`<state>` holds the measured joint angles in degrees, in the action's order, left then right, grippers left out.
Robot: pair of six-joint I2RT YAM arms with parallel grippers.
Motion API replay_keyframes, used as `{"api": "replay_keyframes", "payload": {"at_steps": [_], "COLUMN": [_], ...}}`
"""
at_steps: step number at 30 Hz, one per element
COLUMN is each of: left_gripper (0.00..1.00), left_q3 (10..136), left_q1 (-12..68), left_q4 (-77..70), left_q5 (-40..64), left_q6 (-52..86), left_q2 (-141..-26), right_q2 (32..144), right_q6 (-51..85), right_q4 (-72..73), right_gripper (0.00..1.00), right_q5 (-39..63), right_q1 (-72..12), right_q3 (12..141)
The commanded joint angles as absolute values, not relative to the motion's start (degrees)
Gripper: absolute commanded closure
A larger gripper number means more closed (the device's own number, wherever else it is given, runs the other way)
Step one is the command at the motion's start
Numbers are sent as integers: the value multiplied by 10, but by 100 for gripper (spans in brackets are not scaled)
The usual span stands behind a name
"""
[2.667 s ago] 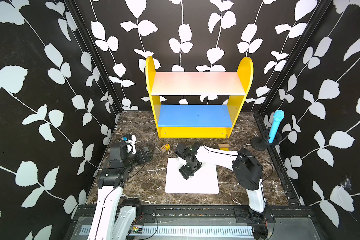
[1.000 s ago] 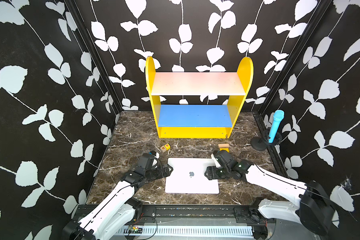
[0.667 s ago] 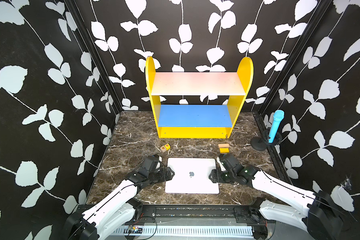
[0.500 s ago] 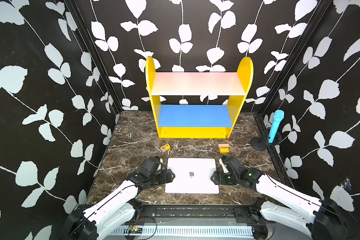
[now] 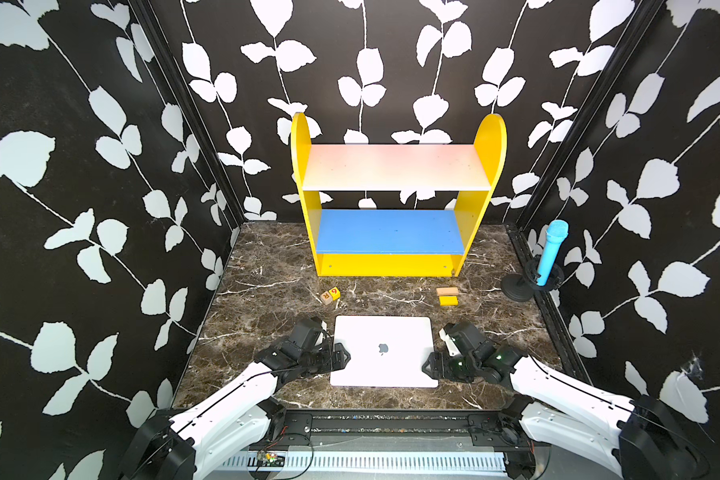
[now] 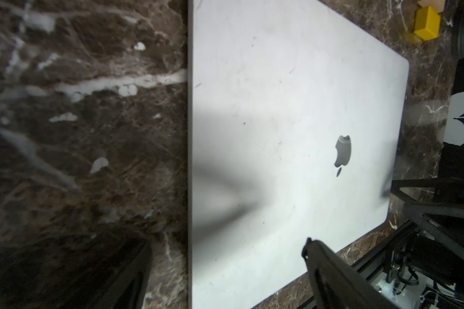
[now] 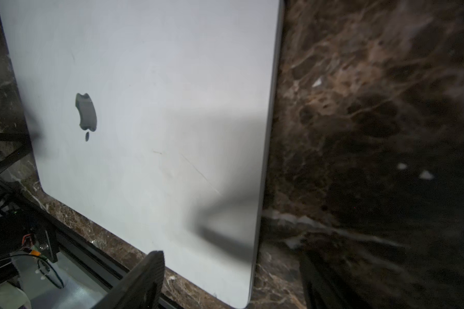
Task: Close the laptop lid and set it aside
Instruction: Pick up the laptop from the center of the board.
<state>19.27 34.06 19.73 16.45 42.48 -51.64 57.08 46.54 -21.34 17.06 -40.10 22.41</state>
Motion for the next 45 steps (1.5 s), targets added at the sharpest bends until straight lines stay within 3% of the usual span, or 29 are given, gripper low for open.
{"api": "replay_keyframes", "payload": {"at_steps": [1, 16, 28, 45], "left_gripper": [9, 12, 13, 16], "left_q3": [175, 170, 174, 140], "left_q1": [344, 345, 349, 357], "left_q4": [193, 175, 238, 155], "left_q5": [184, 216, 185, 241], "left_q6": [423, 415, 428, 465], "left_q2": [-532, -559, -509, -506], "right_q2": [581, 588, 576, 582], "right_q6": [476, 503, 504, 537], "right_q4": [-188, -138, -158, -74], "right_gripper": [19, 18, 19, 19], "right_q5": [186, 205, 188, 245], "right_q1": [-397, -396, -396, -396], "right_q3": [206, 190, 185, 167]}}
